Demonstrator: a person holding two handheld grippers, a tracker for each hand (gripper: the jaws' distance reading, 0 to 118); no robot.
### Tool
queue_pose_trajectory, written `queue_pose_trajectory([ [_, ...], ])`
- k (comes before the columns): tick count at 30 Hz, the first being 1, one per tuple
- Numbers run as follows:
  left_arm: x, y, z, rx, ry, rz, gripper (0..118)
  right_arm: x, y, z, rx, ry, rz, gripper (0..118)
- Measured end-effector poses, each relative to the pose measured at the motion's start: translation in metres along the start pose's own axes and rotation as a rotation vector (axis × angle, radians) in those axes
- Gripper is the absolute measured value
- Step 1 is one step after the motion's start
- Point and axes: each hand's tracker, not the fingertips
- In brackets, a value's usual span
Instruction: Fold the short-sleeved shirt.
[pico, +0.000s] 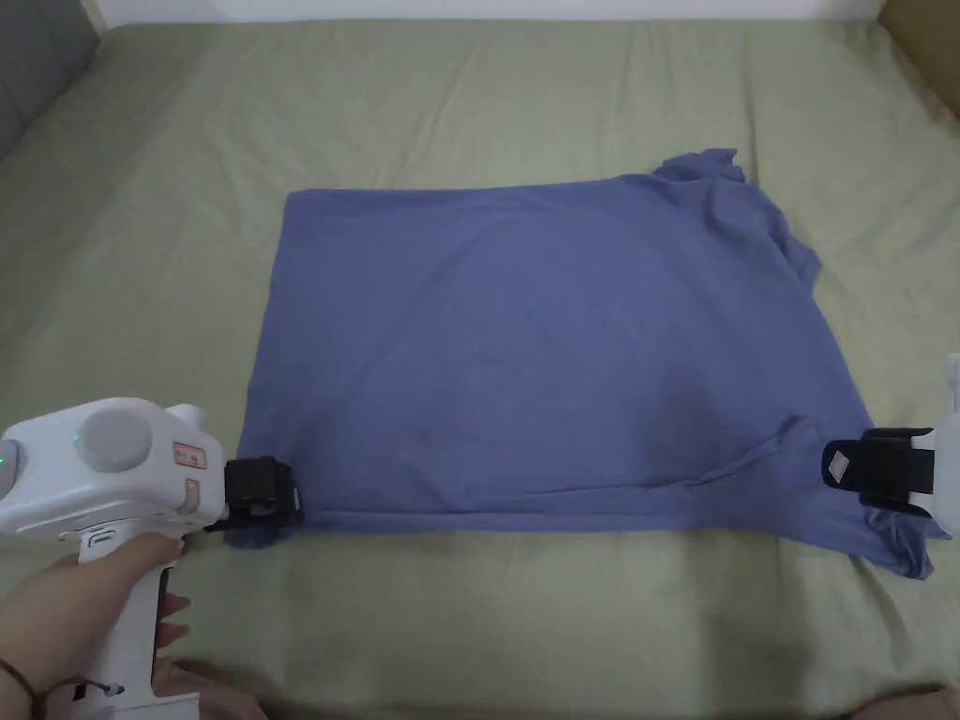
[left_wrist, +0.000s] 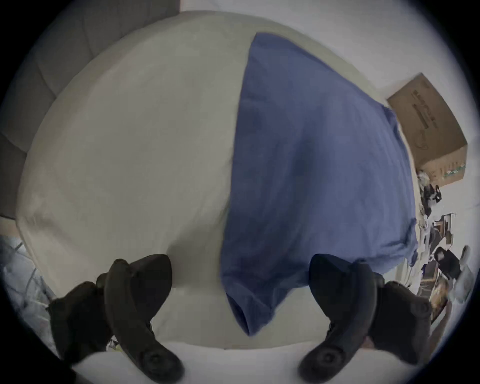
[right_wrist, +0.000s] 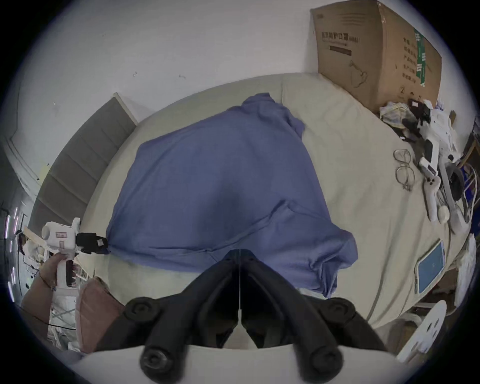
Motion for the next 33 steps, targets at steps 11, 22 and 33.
queue_pose_trajectory([
  [11,0.014,-0.018,0.008,0.033,0.07,-0.221,85,0.027,-0.001,-0.002,-0.007,-0.029,-0.065,1],
  [22,0.021,-0.021,0.05,0.201,-0.075,-0.132,5,0.065,-0.002,-0.005,-0.112,-0.021,-0.02,1],
  [33,0.026,-0.024,0.058,0.181,-0.077,-0.148,5,0.098,0.0,-0.053,-0.243,-0.096,-0.1,113],
])
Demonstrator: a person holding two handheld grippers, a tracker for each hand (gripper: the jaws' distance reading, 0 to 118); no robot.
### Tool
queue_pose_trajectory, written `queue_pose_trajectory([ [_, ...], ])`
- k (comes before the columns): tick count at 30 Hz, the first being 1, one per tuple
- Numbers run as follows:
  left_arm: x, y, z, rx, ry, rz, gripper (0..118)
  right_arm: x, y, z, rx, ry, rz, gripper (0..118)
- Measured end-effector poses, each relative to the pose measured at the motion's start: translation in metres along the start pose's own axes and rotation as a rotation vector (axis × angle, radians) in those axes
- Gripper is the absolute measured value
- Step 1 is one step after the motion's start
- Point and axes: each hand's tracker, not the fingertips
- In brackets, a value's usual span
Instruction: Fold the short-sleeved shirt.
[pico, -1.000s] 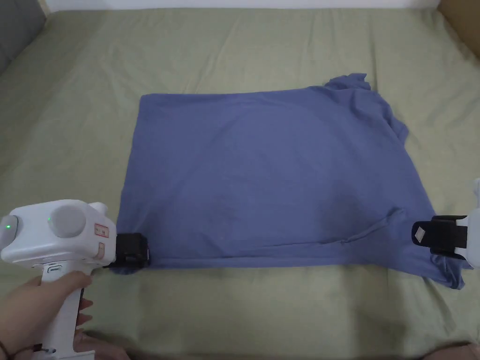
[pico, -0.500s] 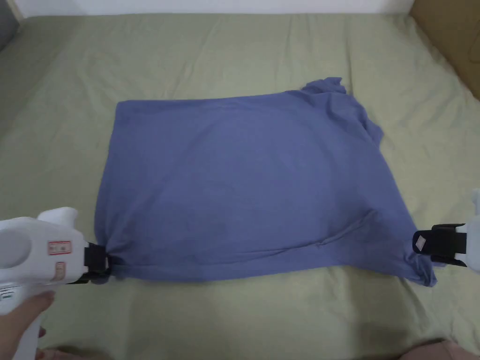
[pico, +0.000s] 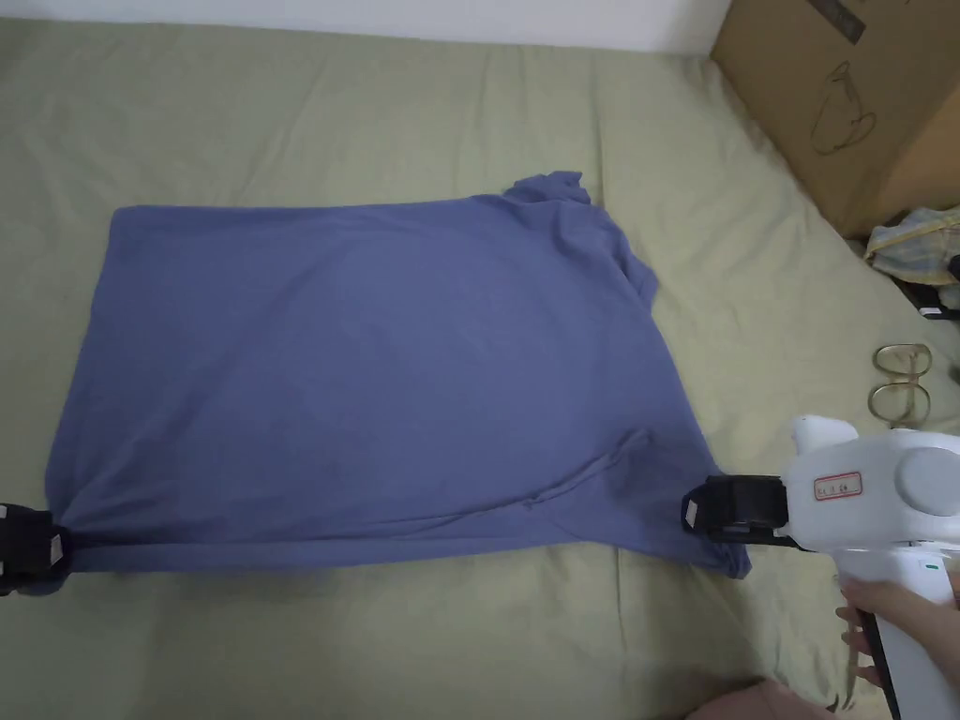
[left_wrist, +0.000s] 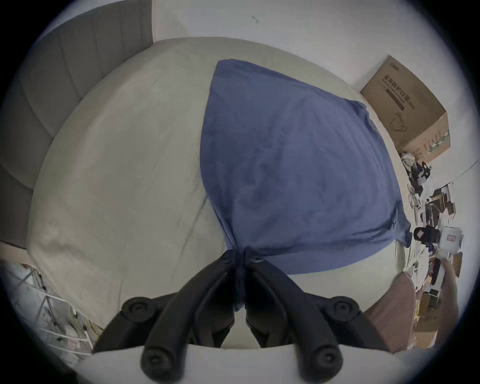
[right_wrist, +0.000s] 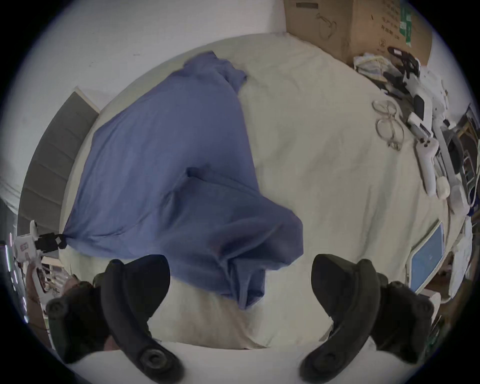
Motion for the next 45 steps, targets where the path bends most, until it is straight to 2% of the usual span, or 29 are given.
queue_pose_trajectory([
  [2,-0.001,0.001,0.0,0.0,0.001,0.006,5,-0.003,-0.002,-0.008,-0.056,0.006,0.037,109],
  [3,-0.002,0.001,0.0,-0.004,0.001,0.011,5,-0.004,-0.004,-0.01,-0.061,0.01,0.068,99],
  [5,-0.002,0.002,0.001,-0.009,-0.002,0.012,5,-0.006,-0.008,-0.014,-0.069,0.005,0.136,38],
  [6,-0.003,0.003,0.001,-0.009,-0.003,0.011,5,-0.008,-0.01,-0.015,-0.054,0.003,0.136,27],
  [7,-0.003,0.003,0.002,-0.01,-0.004,0.014,5,-0.008,-0.011,-0.014,-0.05,0.008,0.132,24],
  [9,-0.003,0.003,0.003,-0.022,-0.003,0.028,5,-0.006,-0.011,-0.011,-0.046,0.008,0.132,8],
  [15,-0.009,0.003,0.005,-0.023,-0.022,0.056,5,-0.012,-0.009,0.012,-0.015,-0.003,0.189,7],
  [21,-0.021,0.013,0.013,-0.021,-0.088,0.142,5,-0.019,0.013,0.047,0.017,0.038,0.161,7],
  [26,-0.016,0.044,0.018,-0.014,-0.085,0.144,5,-0.037,0.056,0.068,0.071,0.071,0.138,7],
  [32,-0.029,0.115,-0.02,-0.053,-0.086,0.196,5,-0.055,0.14,0.039,0.091,0.067,0.109,7],
  [36,-0.038,0.159,-0.056,-0.09,-0.073,0.224,5,-0.057,0.186,-0.001,0.051,0.058,0.051,7],
  [41,-0.046,0.193,-0.099,-0.139,-0.051,0.267,5,-0.059,0.215,-0.045,0.017,0.023,0.005,7],
  [42,-0.033,0.189,-0.098,-0.144,-0.043,0.283,7,-0.059,0.217,-0.051,0.019,0.018,-0.007,7],
  [43,-0.032,0.191,-0.104,-0.15,-0.039,0.289,14,-0.059,0.218,-0.057,0.022,0.015,-0.016,7],
  [44,-0.032,0.192,-0.108,-0.149,-0.037,0.294,24,-0.059,0.218,-0.061,0.032,0.013,-0.021,8],
  [45,-0.028,0.191,-0.109,-0.137,-0.018,0.288,39,-0.06,0.215,-0.064,0.059,0.012,-0.025,15],
])
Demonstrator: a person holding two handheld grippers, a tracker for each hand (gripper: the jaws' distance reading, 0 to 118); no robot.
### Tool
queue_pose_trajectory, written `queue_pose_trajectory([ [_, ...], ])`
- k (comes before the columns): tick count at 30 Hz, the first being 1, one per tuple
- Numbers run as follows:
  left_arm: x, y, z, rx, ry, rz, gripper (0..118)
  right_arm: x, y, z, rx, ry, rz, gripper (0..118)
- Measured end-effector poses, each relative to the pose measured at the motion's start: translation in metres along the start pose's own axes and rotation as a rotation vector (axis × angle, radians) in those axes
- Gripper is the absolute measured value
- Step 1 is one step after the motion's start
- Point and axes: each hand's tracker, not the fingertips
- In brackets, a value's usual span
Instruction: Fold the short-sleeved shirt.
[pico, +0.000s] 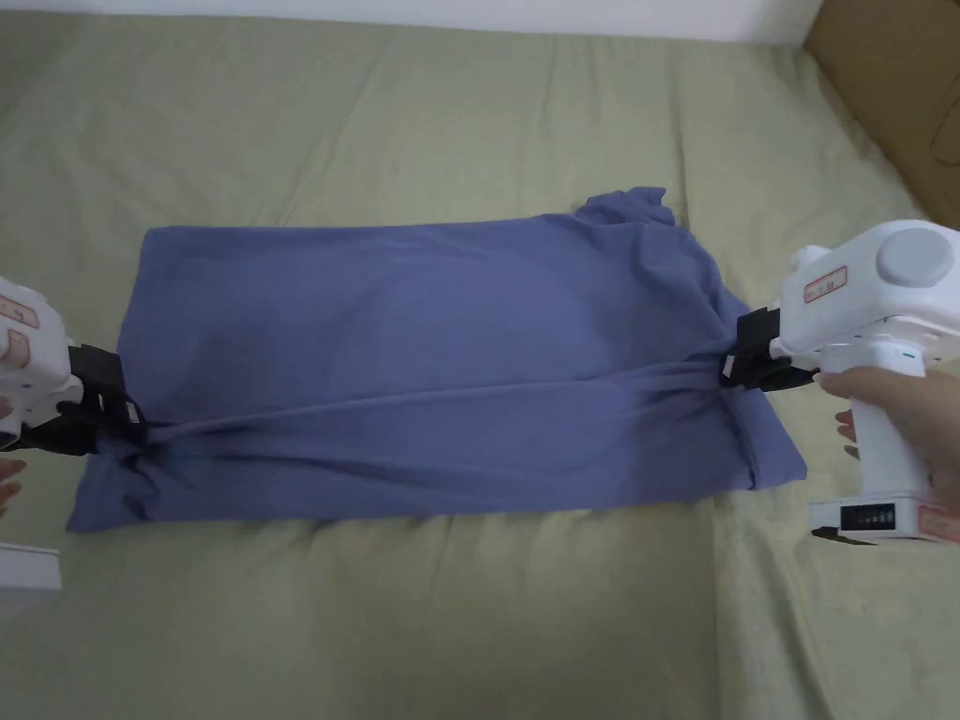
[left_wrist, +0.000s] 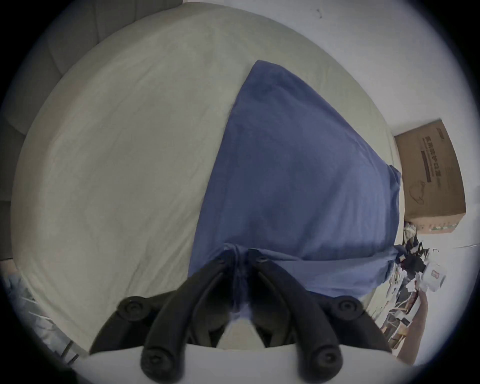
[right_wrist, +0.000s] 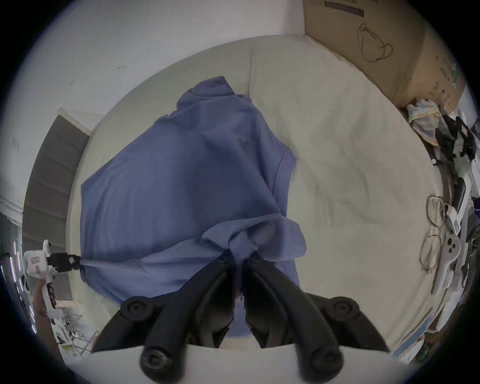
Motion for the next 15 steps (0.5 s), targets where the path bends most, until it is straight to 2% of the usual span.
queue_pose_trajectory([
  [1,0.002,-0.001,0.0,0.024,0.018,-0.014,52,-0.001,-0.003,-0.001,0.034,0.004,0.004,25],
  [2,0.003,-0.002,0.002,0.06,0.03,-0.042,61,-0.002,-0.007,0.001,0.081,0.002,0.017,32],
  [3,0.003,-0.005,0.005,0.087,0.028,-0.064,61,-0.002,-0.011,0.003,0.118,-0.027,0.025,32],
  [4,0.003,-0.009,0.007,0.109,0.016,-0.078,96,-0.003,-0.015,0.005,0.139,-0.058,0.034,68],
  [5,0.005,-0.016,0.015,0.132,0.005,-0.092,115,-0.003,-0.019,0.01,0.156,-0.062,0.039,93],
  [6,0.008,-0.019,0.021,0.17,-0.018,-0.109,118,-0.003,-0.022,0.017,0.183,-0.053,0.038,103],
  [12,0.005,-0.065,0.074,0.283,0.023,-0.268,116,-0.015,-0.053,0.069,0.261,-0.004,0.083,103],
  [13,-0.013,-0.059,0.075,0.293,0.028,-0.298,112,-0.017,-0.059,0.078,0.264,0.019,0.098,103],
  [14,-0.016,-0.069,0.083,0.312,0.045,-0.33,104,-0.021,-0.068,0.086,0.271,0.045,0.116,103],
  [15,-0.02,-0.08,0.089,0.323,0.058,-0.348,86,-0.026,-0.077,0.095,0.296,0.066,0.134,99],
])
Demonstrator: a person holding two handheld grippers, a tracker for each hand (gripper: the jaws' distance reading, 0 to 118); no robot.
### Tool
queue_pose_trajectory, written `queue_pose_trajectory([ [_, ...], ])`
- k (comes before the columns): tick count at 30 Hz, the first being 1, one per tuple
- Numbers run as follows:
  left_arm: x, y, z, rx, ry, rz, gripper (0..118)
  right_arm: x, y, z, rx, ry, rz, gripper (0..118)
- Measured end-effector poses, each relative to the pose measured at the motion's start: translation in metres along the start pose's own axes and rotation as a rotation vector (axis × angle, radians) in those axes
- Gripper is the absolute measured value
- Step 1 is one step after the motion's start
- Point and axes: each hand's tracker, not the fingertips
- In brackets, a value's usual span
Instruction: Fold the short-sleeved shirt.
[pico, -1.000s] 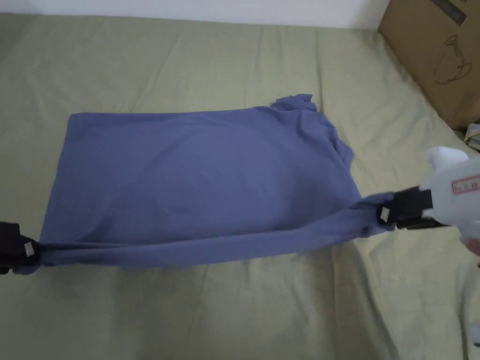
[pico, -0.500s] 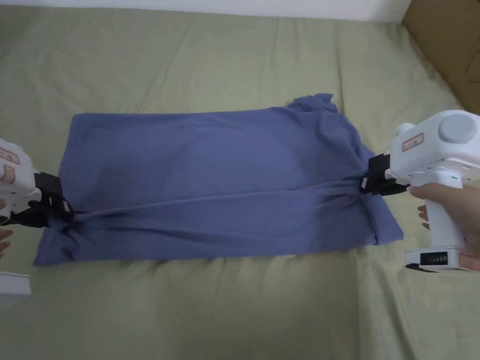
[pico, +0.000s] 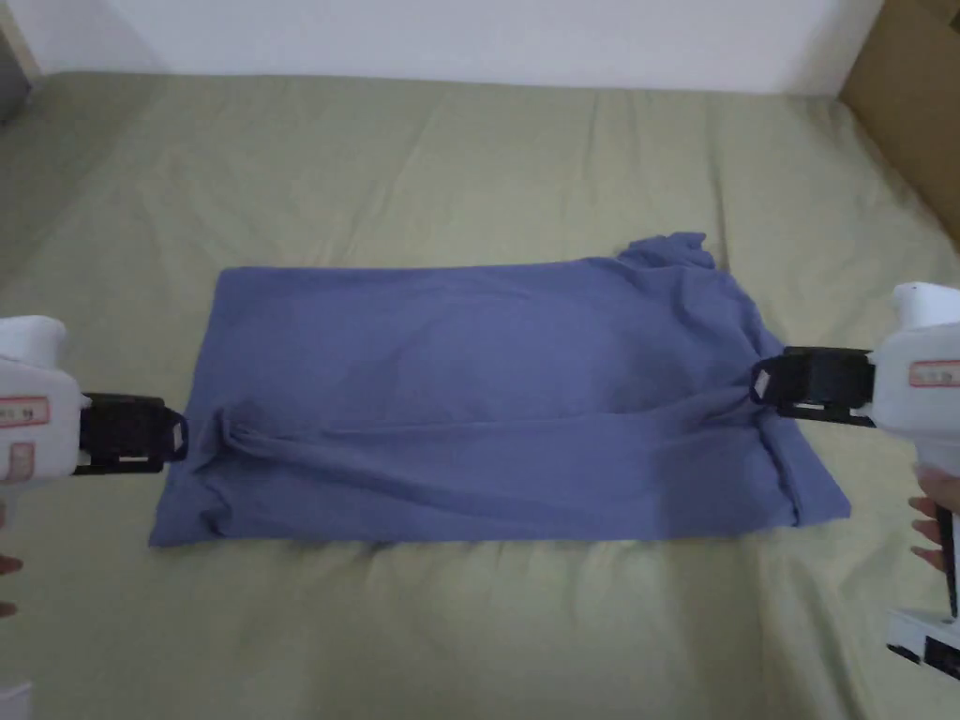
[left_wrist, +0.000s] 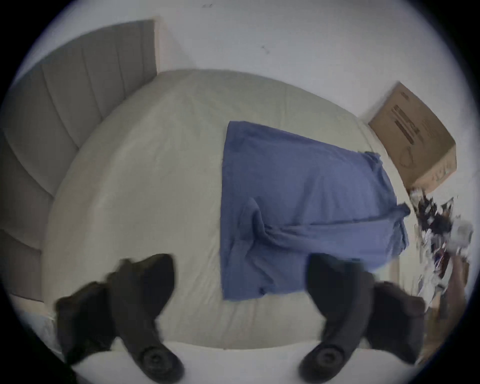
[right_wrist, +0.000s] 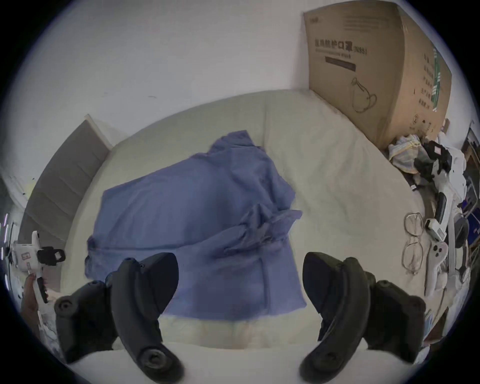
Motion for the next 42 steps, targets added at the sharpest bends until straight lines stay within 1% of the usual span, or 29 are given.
queue_pose_trajectory([
  [1,-0.001,-0.006,0.006,-0.002,0.004,-0.004,45,-0.004,-0.005,0.009,0.022,0.017,0.01,78],
  [2,0.005,-0.018,0.019,0.0,0.001,0.002,12,-0.009,-0.011,0.017,0.038,0.024,0.019,45],
  [3,0.005,-0.026,0.024,-0.002,-0.001,0.007,1,-0.013,-0.015,0.02,0.033,0.036,0.043,11],
  [4,0.0,-0.033,0.025,-0.005,-0.024,0.05,0,-0.017,-0.019,0.021,0.029,0.021,0.049,1],
  [7,-0.002,-0.044,0.026,-0.045,-0.082,0.155,0,-0.021,-0.029,0.022,-0.008,0.03,0.058,1],
  [11,0.0,-0.036,0.001,-0.088,-0.08,0.156,1,-0.022,-0.033,0.022,-0.041,0.04,0.029,1],
  [12,-0.001,-0.033,-0.009,-0.099,-0.074,0.172,8,-0.02,-0.033,0.02,-0.043,0.042,0.026,1],
  [13,-0.002,-0.029,-0.019,-0.112,-0.064,0.196,42,-0.021,-0.033,0.021,-0.047,0.043,0.027,1],
  [14,-0.004,-0.025,-0.029,-0.117,-0.056,0.217,83,-0.022,-0.034,0.022,-0.051,0.042,0.032,1],
  [15,-0.008,-0.022,-0.042,-0.131,-0.042,0.24,114,-0.022,-0.035,0.023,-0.054,0.04,0.038,1],
  [16,-0.012,-0.02,-0.054,-0.148,-0.035,0.263,117,-0.021,-0.036,0.023,-0.056,0.041,0.041,1],
  [19,-0.013,-0.004,-0.083,-0.169,-0.001,0.298,110,-0.017,-0.039,0.02,-0.075,0.038,0.05,1],
  [22,-0.005,-0.013,-0.099,-0.248,0.033,0.262,111,-0.011,-0.043,0.013,-0.1,0.029,0.052,1],
  [23,0.0,-0.015,-0.106,-0.279,0.03,0.23,111,-0.008,-0.045,0.01,-0.108,0.025,0.05,1],
  [26,0.017,-0.017,-0.107,-0.273,0.095,0.035,110,-0.002,-0.048,0.002,-0.123,0.015,0.038,1],
  [27,0.022,-0.016,-0.098,-0.223,0.098,0.027,103,0.0,-0.048,0.0,-0.123,0.011,0.031,1],
  [28,0.027,-0.015,-0.088,-0.179,0.084,0.02,84,0.003,-0.05,-0.002,-0.122,0.008,0.021,1],
  [29,0.03,-0.014,-0.081,-0.145,0.054,0.008,56,0.005,-0.05,-0.003,-0.121,0.009,0.01,1],
  [30,0.027,-0.017,-0.075,-0.127,-0.029,0.02,13,0.008,-0.05,-0.004,-0.12,0.01,-0.003,1],
  [31,0.028,-0.018,-0.07,-0.119,-0.083,0.045,2,0.012,-0.049,-0.006,-0.116,0.011,-0.017,1],
  [32,0.029,-0.018,-0.065,-0.12,-0.09,0.055,2,0.016,-0.048,-0.007,-0.11,0.01,-0.031,1],
  [34,0.023,-0.019,-0.062,-0.105,-0.029,0.034,2,0.027,-0.043,-0.01,-0.092,0.002,-0.068,1],
  [35,0.019,-0.018,-0.06,-0.093,0.01,0.011,2,0.034,-0.039,-0.013,-0.081,0.004,-0.082,2],
  [36,0.015,-0.017,-0.059,-0.09,0.003,0.005,2,0.042,-0.036,-0.017,-0.075,0.012,-0.095,17],
  [37,0.009,-0.017,-0.059,-0.094,-0.013,0.012,2,0.047,-0.032,-0.024,-0.079,0.004,-0.099,66],
  [38,0.009,-0.016,-0.06,-0.1,-0.013,0.015,2,0.052,-0.028,-0.033,-0.115,-0.02,-0.117,102],
  [39,0.006,-0.017,-0.06,-0.105,-0.009,0.02,2,0.057,-0.025,-0.044,-0.167,-0.055,-0.131,112],
  [41,0.004,-0.019,-0.061,-0.113,-0.012,0.022,2,0.067,-0.023,-0.057,-0.149,-0.064,-0.169,112],
  [42,0.008,-0.019,-0.061,-0.115,-0.012,0.022,2,0.072,-0.021,-0.066,-0.184,-0.06,-0.202,112],
])
